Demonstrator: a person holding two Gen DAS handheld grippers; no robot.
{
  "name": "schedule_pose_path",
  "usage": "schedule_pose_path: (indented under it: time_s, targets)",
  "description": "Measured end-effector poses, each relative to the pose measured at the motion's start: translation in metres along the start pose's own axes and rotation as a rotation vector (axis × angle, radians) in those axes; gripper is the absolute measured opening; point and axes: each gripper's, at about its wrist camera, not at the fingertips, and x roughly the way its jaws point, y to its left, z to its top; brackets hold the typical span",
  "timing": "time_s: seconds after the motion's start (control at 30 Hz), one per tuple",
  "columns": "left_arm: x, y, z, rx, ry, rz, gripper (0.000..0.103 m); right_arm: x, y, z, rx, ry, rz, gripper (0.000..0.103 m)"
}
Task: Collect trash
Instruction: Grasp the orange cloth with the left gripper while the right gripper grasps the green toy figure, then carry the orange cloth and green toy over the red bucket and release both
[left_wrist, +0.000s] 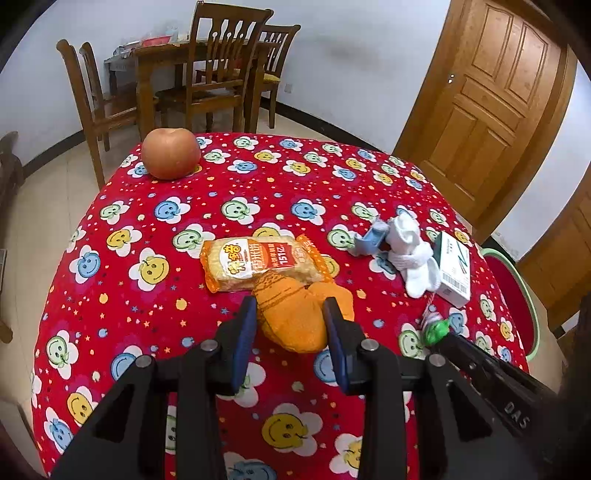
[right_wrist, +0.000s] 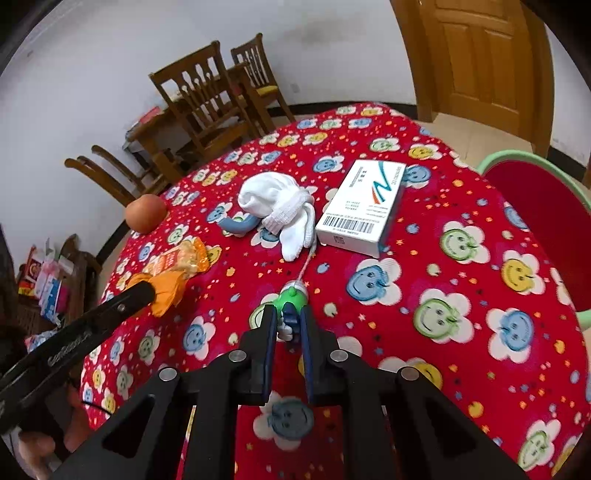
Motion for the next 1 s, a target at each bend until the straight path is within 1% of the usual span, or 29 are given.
schedule_pose_path:
  time_s: [0.33, 0.43, 0.63, 0.9, 1.0]
  targets:
    - [-0.009, -0.008, -0.004, 0.011, -0.006, -0.011, 0.037, -0.034, -0.019, -0.008, 0.045, -0.065, -0.006, 0.012]
    - [-0.012, -0.010, -0.005, 0.010, -0.009, -0.019, 0.037, -0.044, -0.021, -0.008, 0.042, -0.084, -0.002, 0.012]
    - [-0.019, -0.021, -0.005, 0.029, -0.016, -0.040, 0.037, -0.067, -0.030, -0.002, 0.059, -0.145, 0.001, 0.012]
    - [-0.023, -0.051, 0.001, 0.077, -0.013, -0.098, 0.037, -0.098, -0.057, 0.012, 0.099, -0.232, -0.023, 0.012]
    - [-0.023, -0.066, 0.004, 0.101, -0.004, -0.130, 0.037, -0.112, -0.072, 0.018, 0.120, -0.272, -0.049, 0.012]
